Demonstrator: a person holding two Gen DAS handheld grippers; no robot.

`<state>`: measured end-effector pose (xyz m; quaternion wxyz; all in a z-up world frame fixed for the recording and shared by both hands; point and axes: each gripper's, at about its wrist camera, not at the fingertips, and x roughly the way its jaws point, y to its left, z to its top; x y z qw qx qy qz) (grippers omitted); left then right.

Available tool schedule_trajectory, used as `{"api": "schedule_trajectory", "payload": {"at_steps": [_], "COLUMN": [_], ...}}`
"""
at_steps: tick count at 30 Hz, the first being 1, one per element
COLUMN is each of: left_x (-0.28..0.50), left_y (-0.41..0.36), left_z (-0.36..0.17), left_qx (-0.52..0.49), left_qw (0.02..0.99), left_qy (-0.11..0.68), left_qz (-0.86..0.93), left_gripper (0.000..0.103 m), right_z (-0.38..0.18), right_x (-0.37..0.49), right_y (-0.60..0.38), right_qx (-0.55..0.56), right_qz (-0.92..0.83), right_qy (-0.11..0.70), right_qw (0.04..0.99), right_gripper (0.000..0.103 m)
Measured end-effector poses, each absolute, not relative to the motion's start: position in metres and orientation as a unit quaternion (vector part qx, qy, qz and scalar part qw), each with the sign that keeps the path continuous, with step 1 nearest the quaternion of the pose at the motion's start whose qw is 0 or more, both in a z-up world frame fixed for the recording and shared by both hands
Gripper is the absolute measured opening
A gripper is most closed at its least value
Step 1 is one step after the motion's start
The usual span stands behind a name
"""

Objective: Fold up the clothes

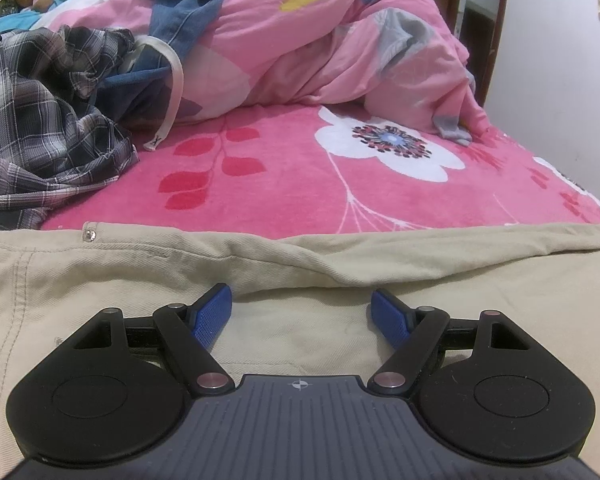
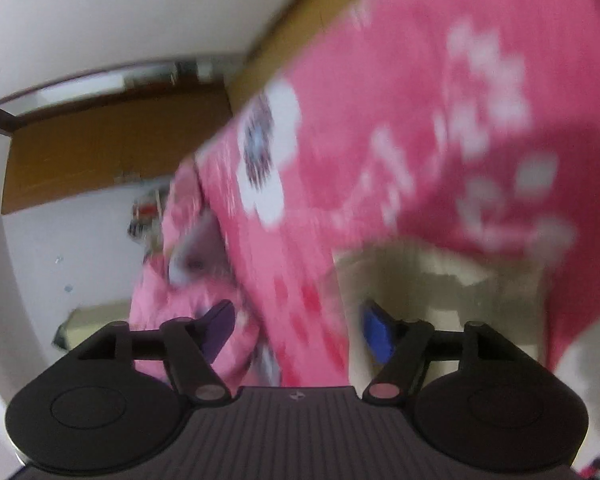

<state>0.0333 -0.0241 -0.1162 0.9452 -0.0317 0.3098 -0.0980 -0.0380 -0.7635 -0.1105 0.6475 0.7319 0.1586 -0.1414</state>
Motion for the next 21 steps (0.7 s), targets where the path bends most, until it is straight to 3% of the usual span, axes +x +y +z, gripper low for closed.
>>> {"api": "schedule_trajectory", "payload": {"at_steps": [4,6,9,14,17,19,21], "left_x": [0.033,0.033,0.033,0.032,0.032,0.032,0.032], "left_y": [-0.024,-0.025,-0.025,-0.026,-0.026,-0.027,-0.027], "left_z": [-0.116,-0.116,-0.116,-0.116,-0.116,-0.116,-0.116], "left_qx": [-0.031,-0.030,-0.029,-0.027,-0.026,-0.025,-0.024], "left_qw": [0.945,0.946,0.945,0.946,0.946,0.946,0.946], "left_qy": [0.309,0.309,0.310,0.309,0.309,0.309,0.309], "left_qz": [-0.098,-0.097,-0.097,-0.096,-0.095,-0.095,-0.094], "left_gripper": [0.078,0.078,0.078,0.078,0.078,0.078,0.078], "right_z": [-0.091,-0.087,-0.085,-0.082,-0.080,-0.078,-0.080], "right_x": [-0.064,-0.070,-0.070,-0.068,-0.041,-0.018,0.011], "right_y": [-0.772,-0.764,-0.732,-0.678,-0.624,-0.595,-0.584], "right_qx": [0.709,0.687,0.614,0.474,0.308,0.214,0.187], "right_qz": [-0.151,-0.132,-0.120,-0.096,-0.087,-0.076,-0.073], "right_qy": [0.074,0.078,0.137,0.233,0.312,0.352,0.369], "right_qw": [0.685,0.710,0.768,0.843,0.894,0.908,0.907], "right_gripper": [0.080,0.080,0.077,0.055,0.041,0.039,0.038]}}
